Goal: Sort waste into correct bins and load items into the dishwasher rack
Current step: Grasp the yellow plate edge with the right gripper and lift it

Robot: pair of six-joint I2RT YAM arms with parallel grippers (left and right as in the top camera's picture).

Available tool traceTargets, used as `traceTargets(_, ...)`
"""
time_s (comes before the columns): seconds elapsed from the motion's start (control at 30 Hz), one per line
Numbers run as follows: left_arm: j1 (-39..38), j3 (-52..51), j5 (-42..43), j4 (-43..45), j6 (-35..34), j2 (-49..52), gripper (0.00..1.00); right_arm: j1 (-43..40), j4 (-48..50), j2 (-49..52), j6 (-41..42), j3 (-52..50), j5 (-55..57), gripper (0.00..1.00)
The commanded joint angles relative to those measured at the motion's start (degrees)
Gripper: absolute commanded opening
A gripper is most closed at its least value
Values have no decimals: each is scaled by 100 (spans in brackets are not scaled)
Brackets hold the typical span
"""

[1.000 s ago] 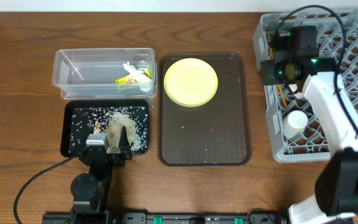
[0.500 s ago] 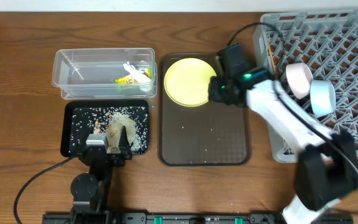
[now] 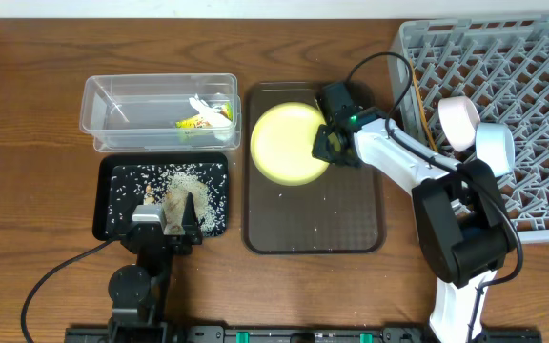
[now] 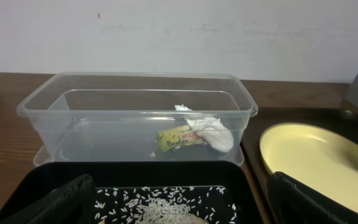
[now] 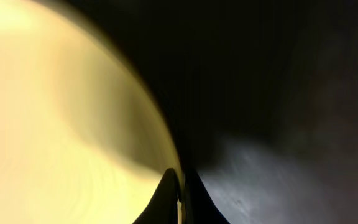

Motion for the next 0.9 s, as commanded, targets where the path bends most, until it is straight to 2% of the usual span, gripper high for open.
traceTargets(0.0,24,-151,52,-90,33,-37,91,-50,-236,-155,-160,-70,122,1)
traceTargets(0.13,24,-151,52,-90,35,-37,91,-262,-247,-1047,-1012,-70,378,1)
traceTargets(0.2,24,-151,52,-90,33,-37,91,-407,-282,-1631,-1399,-70,920,1)
traceTargets(0.37,24,-151,52,-90,33,-37,91,-660,-225,-3088,-2131,-70,3556,1)
traceTargets(0.5,24,-151,52,-90,33,-37,91,-942,-149,-3834,-3029,-70,5565,1)
traceTargets(0.73,24,-151,52,-90,33,-37,91,-1928,-131,-3930,-4271,-76,7060,1)
traceTargets(0.87,24,-151,52,-90,33,-37,91,-2614,122,-3674,-4953,-76,7169,1)
